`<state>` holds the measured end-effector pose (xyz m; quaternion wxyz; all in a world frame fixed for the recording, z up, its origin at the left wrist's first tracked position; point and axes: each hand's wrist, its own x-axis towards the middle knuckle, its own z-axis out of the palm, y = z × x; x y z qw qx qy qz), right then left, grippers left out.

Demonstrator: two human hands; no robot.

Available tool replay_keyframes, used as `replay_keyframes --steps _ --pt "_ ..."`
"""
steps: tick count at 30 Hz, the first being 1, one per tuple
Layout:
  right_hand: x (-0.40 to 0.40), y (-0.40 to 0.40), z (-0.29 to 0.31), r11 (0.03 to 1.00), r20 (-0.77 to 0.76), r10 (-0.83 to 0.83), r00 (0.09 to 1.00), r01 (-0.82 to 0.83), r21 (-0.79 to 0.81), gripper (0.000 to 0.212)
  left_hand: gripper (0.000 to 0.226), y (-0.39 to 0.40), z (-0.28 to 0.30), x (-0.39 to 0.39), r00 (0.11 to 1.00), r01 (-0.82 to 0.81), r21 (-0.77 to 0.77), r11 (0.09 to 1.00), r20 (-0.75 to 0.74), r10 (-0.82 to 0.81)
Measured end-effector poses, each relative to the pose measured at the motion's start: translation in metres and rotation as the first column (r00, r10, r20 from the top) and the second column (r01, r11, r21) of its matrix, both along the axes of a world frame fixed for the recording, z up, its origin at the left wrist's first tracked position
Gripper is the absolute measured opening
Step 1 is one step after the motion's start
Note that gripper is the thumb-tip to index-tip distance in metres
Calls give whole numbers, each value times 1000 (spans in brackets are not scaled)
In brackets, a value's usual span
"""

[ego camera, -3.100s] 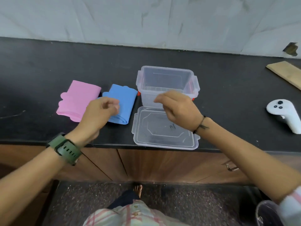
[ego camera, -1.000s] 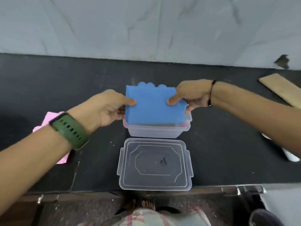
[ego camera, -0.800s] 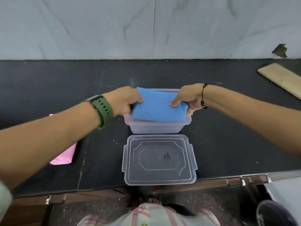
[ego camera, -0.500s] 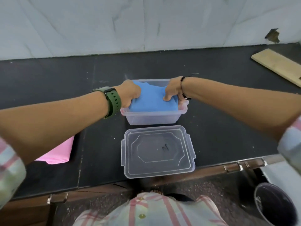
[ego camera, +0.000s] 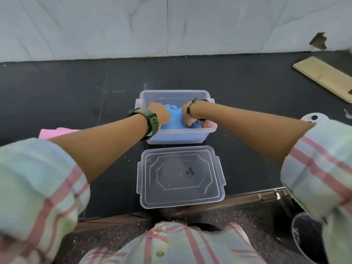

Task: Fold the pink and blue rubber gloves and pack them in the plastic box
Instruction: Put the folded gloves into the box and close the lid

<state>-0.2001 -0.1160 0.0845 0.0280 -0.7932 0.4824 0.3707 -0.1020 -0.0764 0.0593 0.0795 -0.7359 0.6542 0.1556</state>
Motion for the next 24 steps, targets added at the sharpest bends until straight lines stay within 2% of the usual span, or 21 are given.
replay_keyframes --steps 2,4,5,6,7,8,10,11,12,13,14,15,16,17,18,20,22,24 --pt "0 -3 0 991 50 101 994 -97 -91 10 27 5 4 -6 997 -30 -47 998 67 33" --pt "-2 1 0 956 72 195 978 -173 -235 4 25 11 8 -8 993 17 -187 982 121 6" --pt "-2 1 -2 941 103 227 968 -191 -279 9 24 16 11 -10 990 36 -208 977 139 -7" --pt "-1 1 -3 935 120 259 958 -217 -282 14 25 16 11 -10 981 100 -240 966 186 -55" --pt "-1 1 -6 941 142 272 952 -232 -247 19 25 16 11 -8 986 82 -240 967 159 -44" --pt "0 1 -8 950 158 277 948 -245 -195 23 25 16 11 -4 992 59 -232 971 121 -32" --pt "-2 3 -9 970 146 241 960 -231 -80 27 25 16 17 8 986 -108 -256 961 -148 71" --pt "-3 2 -6 973 112 229 967 -225 -49 24 24 19 23 16 945 -215 -312 926 -306 117" --pt "-1 1 2 976 62 217 974 -215 -39 15 19 25 29 25 866 -350 -348 870 -474 159" --pt "5 1 15 978 15 207 978 -206 -40 10 9 34 35 35 720 -505 -325 799 -669 183" --pt "15 -1 30 975 -2 212 977 -212 -67 20 8 45 42 45 519 -643 -249 724 -837 173" --pt "29 -1 49 961 12 257 966 -255 -111 27 18 59 48 56 297 -751 -138 646 -944 145" --pt "45 -3 65 933 61 329 942 -314 -178 30 25 73 52 67 111 -822 -30 568 -988 109" --pt "63 -1 81 902 130 400 907 -365 -232 32 28 87 54 79 -24 -877 58 477 -997 75" --pt "82 2 91 878 225 455 862 -393 -272 33 28 102 53 90 -119 -922 126 367 -992 42" --pt "123 10 100 875 434 484 760 -419 -244 32 26 133 52 107 -237 -964 231 134 -971 -27" --pt "164 23 93 901 595 360 719 -434 -21 28 28 166 47 117 -299 -951 302 -64 -953 -47" --pt "197 39 77 874 636 222 740 -440 207 29 27 194 38 121 -348 -915 347 -207 -937 -33"
